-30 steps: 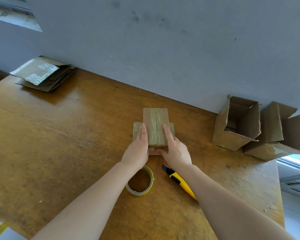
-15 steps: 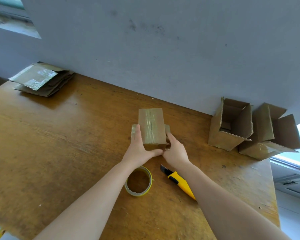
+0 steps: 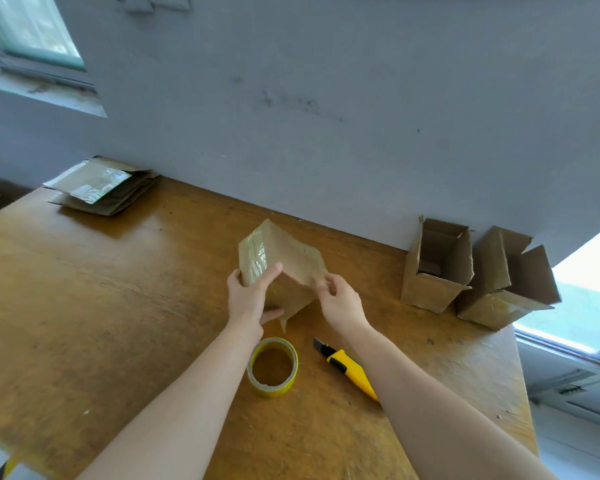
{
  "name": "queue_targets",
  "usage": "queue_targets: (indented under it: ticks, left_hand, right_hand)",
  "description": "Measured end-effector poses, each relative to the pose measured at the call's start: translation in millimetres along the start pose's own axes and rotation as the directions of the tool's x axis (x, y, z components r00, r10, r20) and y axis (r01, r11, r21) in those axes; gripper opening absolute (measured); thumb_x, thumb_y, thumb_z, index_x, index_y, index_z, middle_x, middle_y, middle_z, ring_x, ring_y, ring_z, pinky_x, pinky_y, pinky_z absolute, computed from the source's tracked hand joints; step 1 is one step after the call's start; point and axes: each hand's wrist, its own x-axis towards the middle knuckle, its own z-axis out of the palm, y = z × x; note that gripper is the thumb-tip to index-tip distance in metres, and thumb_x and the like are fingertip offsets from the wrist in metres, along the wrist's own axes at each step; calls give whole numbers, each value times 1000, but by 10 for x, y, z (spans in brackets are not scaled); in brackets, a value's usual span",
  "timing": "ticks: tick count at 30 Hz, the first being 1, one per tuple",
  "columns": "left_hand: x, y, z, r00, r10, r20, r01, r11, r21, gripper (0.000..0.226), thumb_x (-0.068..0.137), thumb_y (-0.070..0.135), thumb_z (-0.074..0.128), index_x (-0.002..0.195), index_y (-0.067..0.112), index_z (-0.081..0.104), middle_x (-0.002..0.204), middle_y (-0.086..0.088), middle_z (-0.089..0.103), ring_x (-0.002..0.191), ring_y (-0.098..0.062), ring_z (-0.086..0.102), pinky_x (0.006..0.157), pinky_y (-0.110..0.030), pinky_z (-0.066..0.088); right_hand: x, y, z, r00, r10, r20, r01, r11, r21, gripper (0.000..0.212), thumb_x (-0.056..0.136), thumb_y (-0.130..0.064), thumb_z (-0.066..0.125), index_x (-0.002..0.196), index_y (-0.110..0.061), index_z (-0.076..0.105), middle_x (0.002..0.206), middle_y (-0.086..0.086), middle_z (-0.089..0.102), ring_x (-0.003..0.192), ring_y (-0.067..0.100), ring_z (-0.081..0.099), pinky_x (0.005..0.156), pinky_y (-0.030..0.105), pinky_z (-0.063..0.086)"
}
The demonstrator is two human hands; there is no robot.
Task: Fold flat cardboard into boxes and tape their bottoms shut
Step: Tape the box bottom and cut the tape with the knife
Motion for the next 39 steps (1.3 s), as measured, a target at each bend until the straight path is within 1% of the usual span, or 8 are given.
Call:
queue_targets:
  ticks: [5,7,11,17,20,27,32,39]
  left_hand:
    - [-89,-36,-134,973,-199,119,224,938,-265,65,67,46,81,121,26,52,121,-16,52,107,-42,53,69,-56,57]
    - [-108,-102,-214,954,-236,187,281,919,-276,57,70,51,75,116,24,56,117,-19,57,107,-41,56,73,-56,57]
    - [-72,-191,-280,957,-254,142,269,958,-100,46,86,49,56,120,18,58,120,-14,58,111,-31,55,83,-47,52]
    - [28,-271,-239,994,-102,-30,106,932,346,41,99,19,45,140,12,41,135,-15,49,119,-32,50,99,-44,45]
    - [20,-231,-261,993,115,16,-90,676,732,64,85,23,66,143,20,37,135,-13,42,121,-34,45,100,-45,41]
    - [43,-135,-289,984,134,116,-177,754,632,59,90,48,54,143,28,37,139,-4,46,121,-26,48,97,-42,45]
    - [110,-97,-381,985,171,35,-158,788,595,39,101,32,38,139,24,43,131,-5,53,115,-26,53,97,-47,50]
    - [389,-52,-287,977,185,102,-206,734,647,43,100,28,44,143,25,38,139,-4,48,121,-26,52,95,-45,52]
  right_hand:
    - [-133,-57,-10,970,235,57,-241,931,275,58,96,-45,51,144,-14,40,140,3,52,119,19,53,89,26,45]
    - [-174,-65,6,989,139,48,-147,926,348,35,96,-37,56,126,-20,57,113,-6,66,94,6,59,72,19,44]
    - [-207,-106,28,999,-48,25,35,919,392,24,92,-25,63,112,-38,58,110,-18,62,102,3,57,71,16,45]
    - [-206,-152,71,979,-176,102,181,983,-42,42,94,-24,58,132,-40,54,129,-9,52,123,15,46,105,41,38]
    - [-250,-122,127,962,-188,200,230,949,-215,41,94,-25,55,132,-41,55,143,-6,46,136,20,34,114,54,23]
    - [-252,-124,201,916,-180,358,284,922,-264,48,96,-15,53,138,-38,48,153,-9,36,148,19,13,119,52,12]
    - [-190,-185,244,957,-282,62,289,928,-237,40,95,-17,57,134,-27,54,144,-2,47,135,18,38,107,35,39]
    - [8,-184,368,984,-59,-170,40,993,-115,65,93,-10,60,148,-29,30,142,2,50,122,24,55,92,37,52]
